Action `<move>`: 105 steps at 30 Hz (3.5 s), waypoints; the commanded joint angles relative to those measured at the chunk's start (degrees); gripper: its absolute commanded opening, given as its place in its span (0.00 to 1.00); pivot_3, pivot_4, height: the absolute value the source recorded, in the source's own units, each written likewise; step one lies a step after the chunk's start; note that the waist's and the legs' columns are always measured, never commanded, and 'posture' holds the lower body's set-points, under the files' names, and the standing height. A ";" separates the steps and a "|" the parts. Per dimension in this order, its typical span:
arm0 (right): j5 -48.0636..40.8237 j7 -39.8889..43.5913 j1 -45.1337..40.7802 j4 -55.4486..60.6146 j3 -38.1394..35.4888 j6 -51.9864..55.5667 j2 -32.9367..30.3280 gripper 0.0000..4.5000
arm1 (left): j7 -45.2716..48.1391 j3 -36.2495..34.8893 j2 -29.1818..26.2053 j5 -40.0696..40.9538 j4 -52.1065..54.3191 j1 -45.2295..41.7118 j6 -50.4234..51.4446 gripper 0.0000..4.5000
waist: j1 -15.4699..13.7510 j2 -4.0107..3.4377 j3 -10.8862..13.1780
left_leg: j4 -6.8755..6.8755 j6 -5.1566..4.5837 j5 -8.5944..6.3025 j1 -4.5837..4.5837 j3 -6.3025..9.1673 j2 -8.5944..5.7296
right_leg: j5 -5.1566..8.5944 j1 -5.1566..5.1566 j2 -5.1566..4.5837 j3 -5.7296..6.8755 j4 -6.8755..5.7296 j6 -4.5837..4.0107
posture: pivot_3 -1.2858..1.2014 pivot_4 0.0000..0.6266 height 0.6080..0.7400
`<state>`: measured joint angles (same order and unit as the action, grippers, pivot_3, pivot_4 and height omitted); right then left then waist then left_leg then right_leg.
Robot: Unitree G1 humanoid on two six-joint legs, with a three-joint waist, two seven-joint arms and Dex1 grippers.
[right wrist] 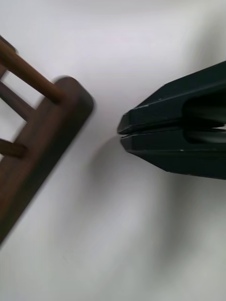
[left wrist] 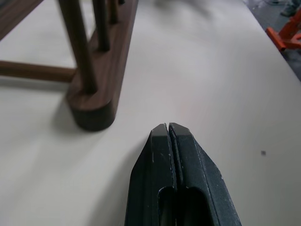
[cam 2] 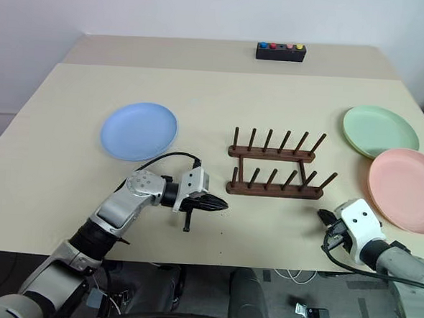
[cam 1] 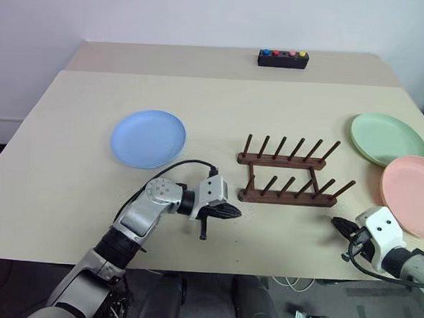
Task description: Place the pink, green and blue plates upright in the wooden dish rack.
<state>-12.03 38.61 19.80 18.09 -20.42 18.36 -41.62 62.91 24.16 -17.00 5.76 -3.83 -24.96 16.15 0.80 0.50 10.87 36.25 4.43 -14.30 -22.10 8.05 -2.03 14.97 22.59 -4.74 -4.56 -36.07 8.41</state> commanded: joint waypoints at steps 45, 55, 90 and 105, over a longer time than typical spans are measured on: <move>12.98 -10.13 -26.85 -24.77 12.67 -15.54 3.93 0.00 | -23.89 -4.13 8.81 -7.85 -22.07 -8.90 -16.10 0.00 | 0.17 -0.02 -0.02 | -0.07 0.00 0.00 0.43 -0.04 -0.01 | -0.03 -0.30 0.00 -0.03 -0.03 0.00 | 0.52 0.24 1.00; 5.53 -5.34 -10.48 -3.01 -2.32 -5.17 -1.11 0.52 | -12.07 -3.83 4.90 0.27 -4.44 -1.13 -8.81 0.00 | 0.07 -0.04 0.00 | -0.12 -0.02 -0.01 0.25 -0.02 -0.02 | -0.02 -0.16 0.00 -0.04 -0.03 0.00 | 0.52 0.24 1.00; 16.21 -17.49 -3.02 1.76 -6.81 8.86 1.78 0.01 | -2.63 -2.51 2.65 6.34 3.13 0.85 -6.27 0.00 | -0.06 -0.05 -0.01 | -0.08 -0.02 -0.01 0.18 -0.04 -0.01 | 0.10 -0.14 0.00 -0.04 0.03 -0.18 | 0.52 0.24 1.00; 19.85 -15.30 -11.25 11.36 -5.20 -6.67 -5.47 0.01 | -2.81 -3.18 3.30 5.38 -0.66 -0.94 -9.89 0.00 | 0.13 -0.06 -0.01 | -0.06 -0.02 -0.01 0.10 -0.05 -0.01 | 0.05 -0.04 0.00 -0.03 0.02 -0.09 | 0.52 0.24 1.00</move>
<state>10.27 21.17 11.57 25.87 -25.62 14.63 -45.51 60.54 21.64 -13.77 11.30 -5.02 -25.17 7.68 0.93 0.44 10.86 36.18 4.41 -14.31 -22.01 8.00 -2.03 14.98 22.55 -4.74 -4.60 -36.04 8.38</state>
